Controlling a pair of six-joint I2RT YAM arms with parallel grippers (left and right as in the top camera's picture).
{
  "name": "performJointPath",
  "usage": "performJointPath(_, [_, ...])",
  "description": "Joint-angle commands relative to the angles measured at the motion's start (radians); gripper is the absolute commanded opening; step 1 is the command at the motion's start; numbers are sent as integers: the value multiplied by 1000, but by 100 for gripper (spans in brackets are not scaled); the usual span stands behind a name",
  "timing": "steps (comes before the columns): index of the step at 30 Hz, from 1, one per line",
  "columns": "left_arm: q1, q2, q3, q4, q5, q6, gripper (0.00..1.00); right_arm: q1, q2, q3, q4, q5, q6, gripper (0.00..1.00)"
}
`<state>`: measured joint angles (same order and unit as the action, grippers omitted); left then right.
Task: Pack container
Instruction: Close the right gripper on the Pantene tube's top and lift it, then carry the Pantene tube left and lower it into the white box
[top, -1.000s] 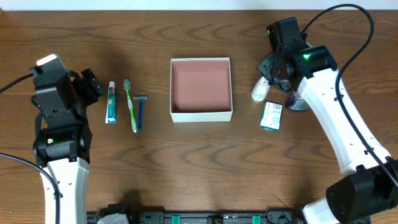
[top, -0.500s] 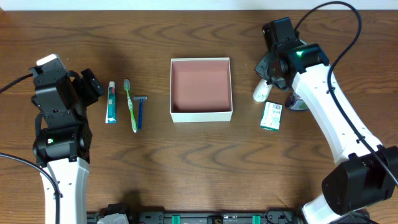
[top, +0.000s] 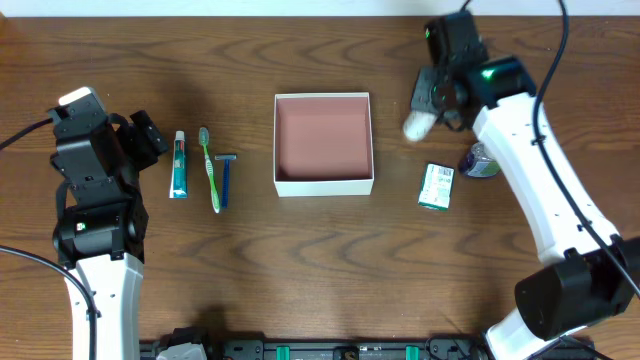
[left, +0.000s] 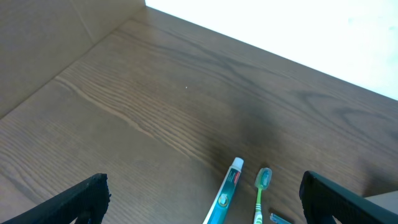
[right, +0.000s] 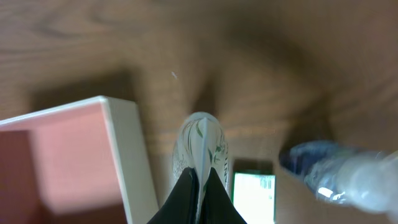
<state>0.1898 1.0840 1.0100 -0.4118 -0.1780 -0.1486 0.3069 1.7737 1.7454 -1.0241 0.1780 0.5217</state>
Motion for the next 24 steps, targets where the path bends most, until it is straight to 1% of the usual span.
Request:
performJointPath(1, [5,0,23,0,10,17,98,6,-23,181,-26,-92,-160,1])
performJointPath(3, [5,0,23,0,10,17,98,9,-23,249,-60,-190,-180,1])
performJointPath(7, [5,0,23,1,10,17,98,29,-23,335,-124,-312,-179,1])
performJointPath(12, [5,0,23,0,10,17,98,80,-22,348,-151,-418,-181,1])
performJointPath(19, [5,0,23,0,10,17,98,177,-21,347,-144,-409,-198,1])
performJointPath(24, [5,0,23,0,10,17,98,236,-6,327,-95,-389,-197,1])
